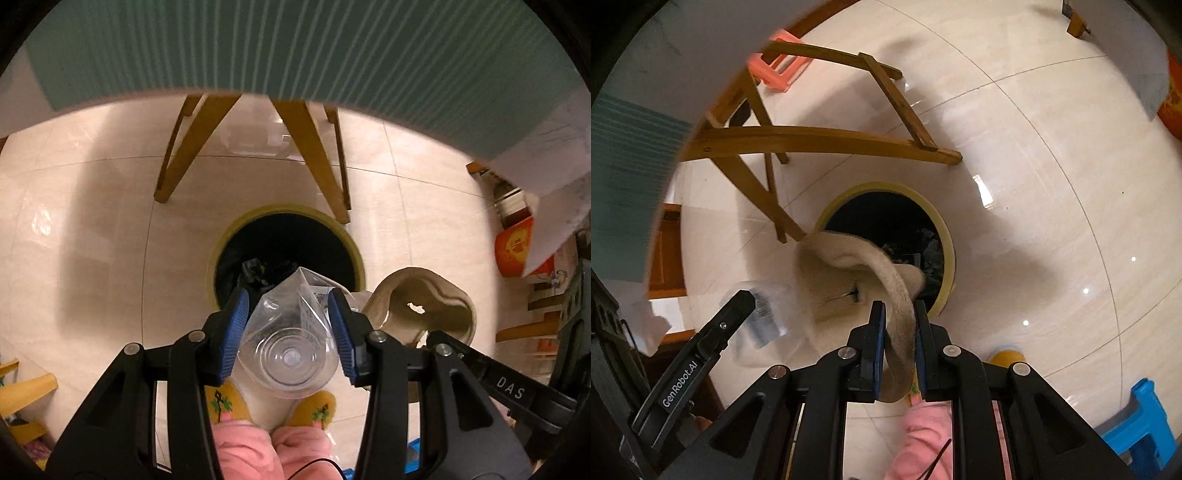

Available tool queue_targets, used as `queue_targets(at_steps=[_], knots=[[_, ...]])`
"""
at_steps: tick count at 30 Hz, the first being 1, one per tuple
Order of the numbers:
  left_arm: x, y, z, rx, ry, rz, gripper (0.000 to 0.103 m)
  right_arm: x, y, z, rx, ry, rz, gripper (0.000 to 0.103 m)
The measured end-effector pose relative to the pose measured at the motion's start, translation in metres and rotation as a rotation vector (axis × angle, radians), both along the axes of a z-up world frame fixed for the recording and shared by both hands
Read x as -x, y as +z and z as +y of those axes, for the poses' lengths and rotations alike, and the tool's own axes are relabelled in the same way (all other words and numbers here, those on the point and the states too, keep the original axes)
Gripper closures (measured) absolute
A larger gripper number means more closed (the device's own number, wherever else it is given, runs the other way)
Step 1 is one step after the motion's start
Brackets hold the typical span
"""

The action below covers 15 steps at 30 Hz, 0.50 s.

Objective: Collect trash
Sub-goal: 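Carry both items down to the black bin and open both tools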

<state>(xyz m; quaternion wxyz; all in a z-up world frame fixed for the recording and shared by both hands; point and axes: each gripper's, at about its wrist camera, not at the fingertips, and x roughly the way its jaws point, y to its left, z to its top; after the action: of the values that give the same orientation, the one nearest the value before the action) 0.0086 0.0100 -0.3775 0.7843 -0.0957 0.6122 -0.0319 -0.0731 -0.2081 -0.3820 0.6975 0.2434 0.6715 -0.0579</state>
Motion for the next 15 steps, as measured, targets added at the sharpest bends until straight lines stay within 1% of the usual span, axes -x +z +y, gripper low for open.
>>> queue_targets(at_steps=[2, 3, 4, 5, 7, 12, 15], knots=[[-0.005, -0.01, -0.001, -0.013, -0.01, 0.005, 0.058, -0.004, -0.007, 0.003, 0.006, -0.002, 0.0, 0.09], [-0.008, -0.017, -0.001, -0.017, -0.015, 0.015, 0.049, -0.007, -0.012, 0.005, 0.006, -0.001, -0.002, 0.09], [-0.009, -0.022, -0.001, -0.02, -0.017, 0.026, 0.036, -0.01, -0.014, 0.007, 0.007, 0.003, -0.003, 0.09], [-0.01, -0.027, -0.001, -0.02, -0.015, 0.029, 0.032, -0.013, -0.016, 0.008, 0.008, 0.007, -0.003, 0.09], [-0.012, -0.032, 0.003, -0.03, -0.004, 0.021, 0.03, -0.021, -0.022, 0.011, -0.002, 0.011, -0.007, 0.09], [-0.01, -0.035, 0.016, -0.066, 0.024, 0.012, 0.028, -0.035, -0.018, 0.024, 0.011, 0.071, -0.026, 0.089], [-0.006, -0.031, 0.028, -0.077, 0.053, 0.003, 0.028, -0.04, -0.015, 0.032, 0.026, 0.114, -0.036, 0.089]])
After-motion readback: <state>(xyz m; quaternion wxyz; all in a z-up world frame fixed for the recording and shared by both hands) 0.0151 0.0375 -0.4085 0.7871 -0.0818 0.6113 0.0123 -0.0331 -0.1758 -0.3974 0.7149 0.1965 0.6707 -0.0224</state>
